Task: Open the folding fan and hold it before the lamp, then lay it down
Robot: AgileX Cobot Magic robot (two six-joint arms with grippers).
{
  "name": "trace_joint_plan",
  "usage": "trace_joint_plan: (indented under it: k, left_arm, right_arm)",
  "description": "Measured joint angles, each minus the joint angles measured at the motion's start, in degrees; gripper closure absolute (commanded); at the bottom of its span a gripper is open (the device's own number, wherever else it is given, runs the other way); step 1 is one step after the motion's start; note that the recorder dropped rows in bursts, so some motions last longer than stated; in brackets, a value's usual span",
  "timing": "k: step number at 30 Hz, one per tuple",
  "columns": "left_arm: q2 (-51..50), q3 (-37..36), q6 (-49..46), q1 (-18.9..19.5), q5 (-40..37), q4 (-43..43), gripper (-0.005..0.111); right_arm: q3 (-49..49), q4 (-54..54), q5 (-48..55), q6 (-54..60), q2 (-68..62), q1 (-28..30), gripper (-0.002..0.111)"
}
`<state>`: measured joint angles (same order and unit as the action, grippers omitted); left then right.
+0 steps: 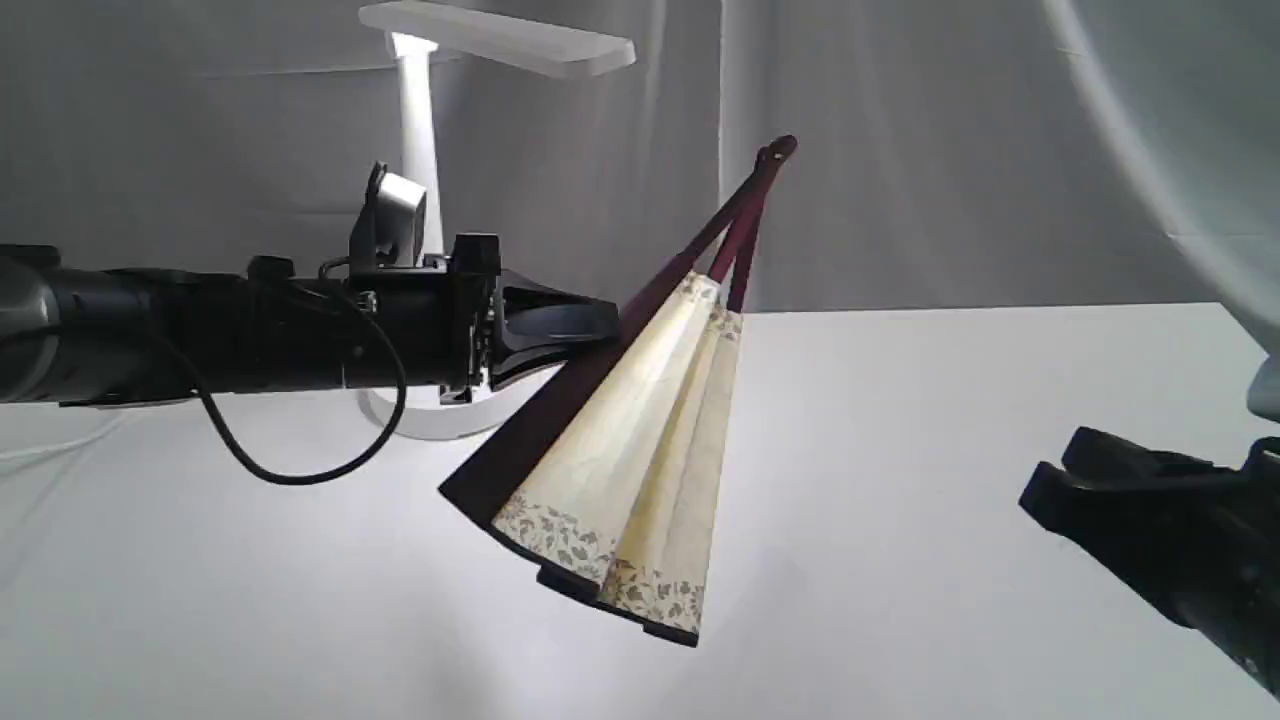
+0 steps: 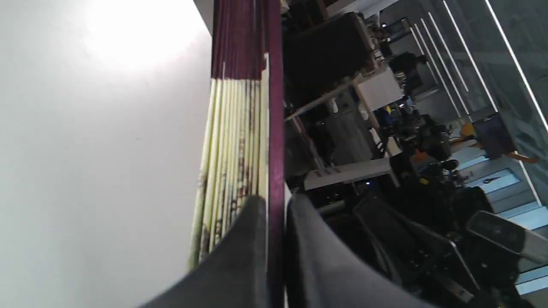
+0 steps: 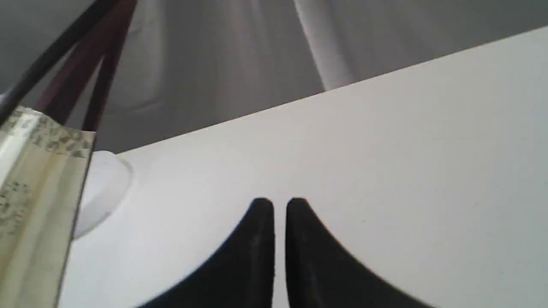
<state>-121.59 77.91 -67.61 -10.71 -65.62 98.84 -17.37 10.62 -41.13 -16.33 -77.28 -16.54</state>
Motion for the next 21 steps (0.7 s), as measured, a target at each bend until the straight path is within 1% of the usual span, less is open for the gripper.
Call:
trace_joint_plan:
  k: [3,5,7,9,12,14,18,21]
  left_arm:
    - [0.20,0.00,1.93,0.00,-2.41,0.00,0.107]
    - [0.20,0.00,3.25,0.00,-2.96,0.00,0.107]
    - [0.20,0.00,4.16,0.00,-3.01,0.00,0.107]
    - [0.20,0.00,5.42,0.13,-3.01,0.00,0.107]
    - [0.20,0.00,7.80,0.30,-3.01,0.00,0.107]
    - [0.20,0.00,9.57,0.30,-3.01,0.00,0.107]
    - [0.20,0.00,11.24,0.30,-3.10,0.00,0.107]
    - [0.20,0.00,11.48,0.30,-3.10,0.00,0.107]
  right_arm:
    - [0.11,-5.35,0.78,-12.93,0.00,0.00,0.103]
    - [-0.18,-9.84,2.03,-19.45,0.00,0.00,0.102]
    - [-1.10,-16.16,2.52,-26.84,-0.48,0.00,0.096]
    - [-2.42,-21.56,2.52,-32.31,-1.50,0.00,0.087]
    - [-4.59,-28.62,1.72,-39.02,-3.71,0.00,0.073]
    - [-5.38,-31.32,-1.27,-42.38,-5.42,0.00,0.069]
    - [-5.76,-35.09,-9.05,-47.39,-9.05,0.00,0.066]
    - [-5.76,-36.89,-11.50,-50.70,-11.85,0.00,0.065]
